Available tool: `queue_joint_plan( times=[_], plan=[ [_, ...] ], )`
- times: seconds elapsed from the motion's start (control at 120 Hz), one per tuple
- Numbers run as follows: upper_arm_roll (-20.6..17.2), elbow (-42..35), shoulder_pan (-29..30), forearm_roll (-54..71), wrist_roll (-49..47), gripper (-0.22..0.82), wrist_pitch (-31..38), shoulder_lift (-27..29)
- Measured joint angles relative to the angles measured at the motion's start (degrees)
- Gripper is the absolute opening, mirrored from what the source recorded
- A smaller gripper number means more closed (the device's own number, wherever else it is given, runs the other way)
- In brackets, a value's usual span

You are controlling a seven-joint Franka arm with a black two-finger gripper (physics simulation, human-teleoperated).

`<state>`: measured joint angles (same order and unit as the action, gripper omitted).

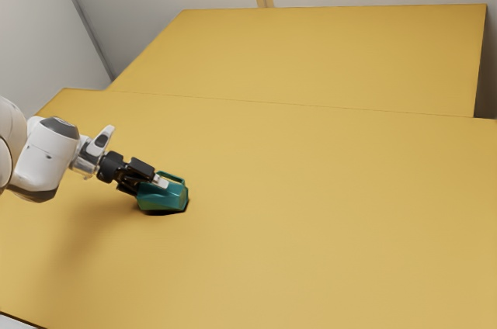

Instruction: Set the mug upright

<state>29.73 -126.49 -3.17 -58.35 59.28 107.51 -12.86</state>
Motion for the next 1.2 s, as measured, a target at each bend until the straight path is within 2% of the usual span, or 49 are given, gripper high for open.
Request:
queue_joint_plan(
  times=[0.308, 0.875, 1.2],
  plan=[
    [0.05, 0.03, 0.04, -0.33, 0.09, 0.19, 0.26, 0.27],
    [0.0, 0.21, 0.12, -0.04, -0.09, -0.03, 0.0, 1.15],
    [-0.42, 1.82, -1.05, 0.22, -0.72, -0.15, -0.04, 3.76]
  ],
)
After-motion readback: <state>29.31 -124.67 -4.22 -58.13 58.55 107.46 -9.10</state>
